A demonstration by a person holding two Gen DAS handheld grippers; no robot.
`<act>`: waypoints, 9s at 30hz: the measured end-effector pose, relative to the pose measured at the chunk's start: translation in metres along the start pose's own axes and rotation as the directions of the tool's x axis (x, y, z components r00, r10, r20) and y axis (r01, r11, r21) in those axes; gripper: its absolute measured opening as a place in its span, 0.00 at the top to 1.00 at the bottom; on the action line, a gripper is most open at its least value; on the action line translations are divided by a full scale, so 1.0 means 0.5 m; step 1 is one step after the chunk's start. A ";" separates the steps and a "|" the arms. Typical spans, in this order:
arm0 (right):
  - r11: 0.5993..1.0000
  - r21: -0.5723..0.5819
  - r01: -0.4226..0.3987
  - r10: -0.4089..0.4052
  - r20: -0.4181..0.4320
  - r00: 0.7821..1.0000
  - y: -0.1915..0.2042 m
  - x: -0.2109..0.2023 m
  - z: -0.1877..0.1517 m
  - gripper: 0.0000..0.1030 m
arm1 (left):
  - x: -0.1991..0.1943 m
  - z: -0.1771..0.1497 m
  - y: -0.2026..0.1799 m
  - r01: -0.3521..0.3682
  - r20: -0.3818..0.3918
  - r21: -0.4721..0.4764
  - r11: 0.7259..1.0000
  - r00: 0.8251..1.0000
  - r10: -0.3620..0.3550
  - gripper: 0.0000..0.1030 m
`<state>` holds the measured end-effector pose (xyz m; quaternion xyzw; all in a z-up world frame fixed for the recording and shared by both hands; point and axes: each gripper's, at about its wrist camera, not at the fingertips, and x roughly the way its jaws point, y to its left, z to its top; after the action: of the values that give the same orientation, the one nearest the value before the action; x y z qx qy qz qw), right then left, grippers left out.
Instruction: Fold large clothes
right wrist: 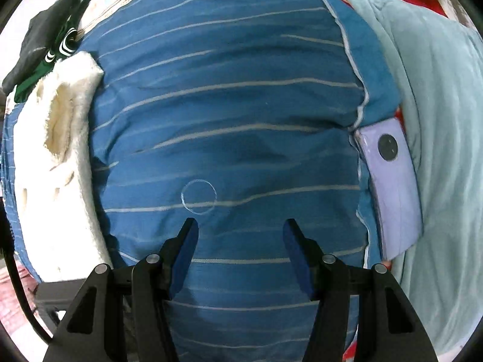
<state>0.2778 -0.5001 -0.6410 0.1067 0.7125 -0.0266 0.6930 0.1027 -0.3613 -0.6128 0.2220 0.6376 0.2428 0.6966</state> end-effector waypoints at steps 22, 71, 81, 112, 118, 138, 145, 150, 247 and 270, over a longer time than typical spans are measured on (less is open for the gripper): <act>0.655 0.189 -0.732 0.755 -0.198 0.625 0.442 0.229 0.239 0.34 | -0.011 0.053 0.303 0.175 0.107 -0.185 0.967 0.982 -0.157 0.86; 0.675 -0.007 -0.738 0.718 -0.224 0.659 0.851 0.273 0.453 0.28 | 0.622 0.015 0.792 0.392 -0.025 -0.682 0.617 0.831 -0.556 0.03; 0.605 0.028 -0.795 0.794 -0.095 0.601 0.862 0.216 0.373 0.81 | 0.567 0.099 0.824 0.341 -0.045 -0.610 0.715 0.886 -0.461 0.03; 0.946 -0.172 -0.276 0.286 0.034 0.958 0.508 -0.106 0.049 0.66 | 0.329 0.309 0.495 0.456 0.014 -0.267 0.849 0.882 -0.470 0.03; 0.946 -0.310 -0.093 0.058 -0.121 0.991 0.685 0.103 0.153 0.86 | 0.395 0.308 0.483 0.467 0.017 -0.256 0.846 0.877 -0.480 0.01; 0.947 -0.304 -0.105 0.036 -0.225 0.974 0.668 0.093 0.137 0.88 | 0.291 0.346 0.549 0.550 0.114 -0.367 0.751 0.827 -0.550 0.00; 0.902 -0.394 -0.173 0.192 0.008 0.981 0.646 -0.040 0.093 0.00 | 0.241 0.352 0.510 0.537 0.120 -0.345 0.770 0.839 -0.531 0.00; 0.935 -0.355 -0.005 0.074 0.181 0.981 0.569 -0.123 0.050 0.00 | 0.227 0.350 0.471 0.527 0.105 -0.298 0.796 0.847 -0.522 0.00; 0.780 -0.623 -0.065 0.121 0.048 0.992 0.831 -0.111 -0.275 0.64 | 0.457 -0.145 0.779 0.470 0.261 -0.874 0.128 0.673 -0.693 0.00; 0.831 -0.451 -0.326 0.289 -0.150 0.945 0.704 0.005 -0.140 0.00 | 0.546 -0.172 0.736 0.461 0.434 -0.876 -0.141 0.626 -0.647 0.76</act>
<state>0.2754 -0.1434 -0.6019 0.0496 0.6964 0.2627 0.6660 0.0158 0.0965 -0.6056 -0.5796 0.4100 0.2759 0.6479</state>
